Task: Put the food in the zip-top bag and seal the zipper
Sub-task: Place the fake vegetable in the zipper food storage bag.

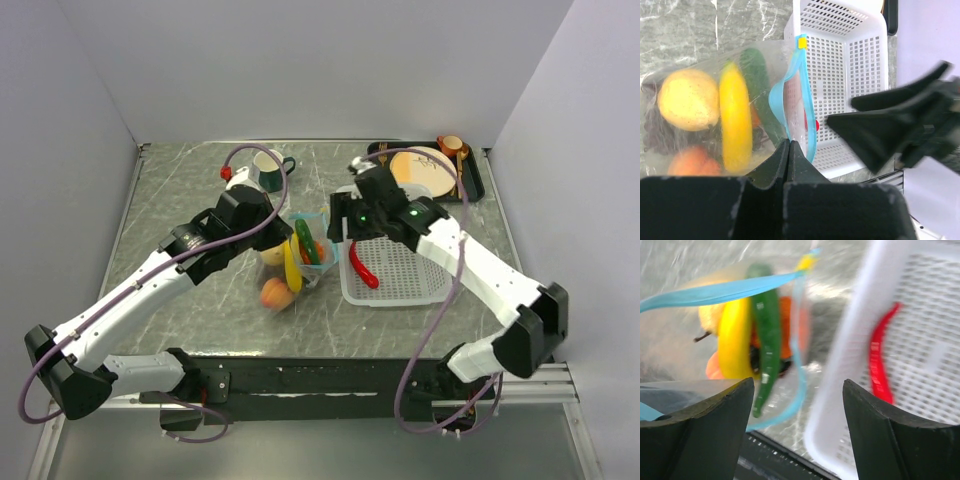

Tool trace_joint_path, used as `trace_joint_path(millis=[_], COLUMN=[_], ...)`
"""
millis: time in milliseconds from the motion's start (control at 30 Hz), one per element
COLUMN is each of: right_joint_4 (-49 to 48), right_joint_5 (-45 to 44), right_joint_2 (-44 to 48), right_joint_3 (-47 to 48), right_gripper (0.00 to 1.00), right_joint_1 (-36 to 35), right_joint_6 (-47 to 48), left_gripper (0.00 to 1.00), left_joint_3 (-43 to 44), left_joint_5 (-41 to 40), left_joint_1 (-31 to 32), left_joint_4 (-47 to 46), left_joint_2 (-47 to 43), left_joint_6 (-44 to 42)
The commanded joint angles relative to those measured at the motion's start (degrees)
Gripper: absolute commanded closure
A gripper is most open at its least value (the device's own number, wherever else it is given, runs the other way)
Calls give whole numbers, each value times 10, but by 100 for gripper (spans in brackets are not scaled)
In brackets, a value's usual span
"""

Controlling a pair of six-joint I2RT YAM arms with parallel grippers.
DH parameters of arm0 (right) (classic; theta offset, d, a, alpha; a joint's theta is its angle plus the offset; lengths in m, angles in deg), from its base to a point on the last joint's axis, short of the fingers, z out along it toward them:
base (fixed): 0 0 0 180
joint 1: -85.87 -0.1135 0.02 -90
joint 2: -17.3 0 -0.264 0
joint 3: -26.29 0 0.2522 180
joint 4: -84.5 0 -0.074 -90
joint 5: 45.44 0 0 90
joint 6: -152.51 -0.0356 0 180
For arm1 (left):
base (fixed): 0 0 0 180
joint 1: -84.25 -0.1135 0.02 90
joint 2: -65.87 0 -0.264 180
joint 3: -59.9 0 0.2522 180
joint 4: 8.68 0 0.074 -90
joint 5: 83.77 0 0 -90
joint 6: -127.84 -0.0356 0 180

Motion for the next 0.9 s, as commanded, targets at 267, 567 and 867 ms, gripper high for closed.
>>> trace_joint_path(millis=[267, 567, 867], right_joint_4=[1, -23, -55], right_joint_5=[-18, 13, 9], right_joint_2=[17, -37, -98], right_joint_3=[-116, -163, -183], right_gripper=[19, 20, 22], right_joint_1=[67, 67, 66], right_joint_6=[32, 45, 44], left_gripper=[99, 99, 99], left_joint_3=[10, 9, 13], left_joint_5=[-10, -9, -6], left_joint_1=[2, 2, 2], left_joint_4=[-16, -14, -12], left_joint_2=[-6, -3, 2], left_joint_6=[-2, 0, 0])
